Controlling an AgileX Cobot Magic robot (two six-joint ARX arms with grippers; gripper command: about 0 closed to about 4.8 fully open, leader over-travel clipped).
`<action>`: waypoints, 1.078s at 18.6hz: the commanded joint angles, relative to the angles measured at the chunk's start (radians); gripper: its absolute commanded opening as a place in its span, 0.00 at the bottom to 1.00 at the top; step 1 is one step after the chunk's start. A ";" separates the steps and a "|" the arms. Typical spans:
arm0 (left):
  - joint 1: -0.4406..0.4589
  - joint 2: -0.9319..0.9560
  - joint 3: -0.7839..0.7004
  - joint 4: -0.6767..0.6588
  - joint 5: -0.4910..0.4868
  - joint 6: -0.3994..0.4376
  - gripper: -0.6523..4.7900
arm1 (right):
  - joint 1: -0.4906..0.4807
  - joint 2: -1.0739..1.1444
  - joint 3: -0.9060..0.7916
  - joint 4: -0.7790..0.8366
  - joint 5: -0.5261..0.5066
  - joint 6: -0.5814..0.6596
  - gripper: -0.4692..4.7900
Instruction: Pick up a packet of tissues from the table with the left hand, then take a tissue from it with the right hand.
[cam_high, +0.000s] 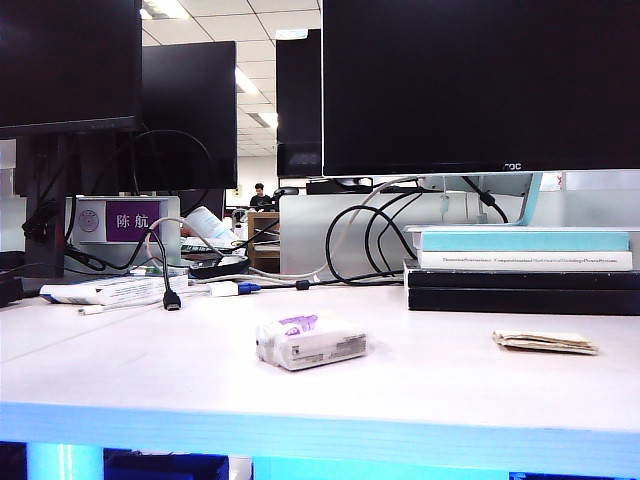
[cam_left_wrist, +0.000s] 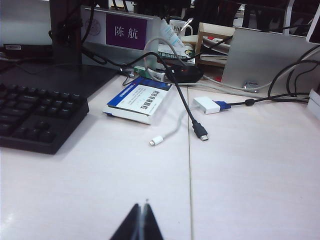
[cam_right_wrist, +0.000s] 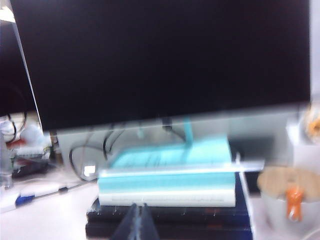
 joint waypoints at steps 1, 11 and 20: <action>0.000 -0.002 0.006 0.003 -0.003 0.007 0.15 | 0.000 -0.097 -0.007 -0.177 0.012 -0.011 0.09; 0.000 -0.002 0.005 0.009 0.023 0.047 0.17 | 0.001 -0.093 -0.007 -0.462 0.058 0.034 0.09; 0.000 -0.002 0.005 -0.018 0.008 0.045 0.17 | 0.001 -0.093 -0.006 -0.493 0.009 0.040 0.09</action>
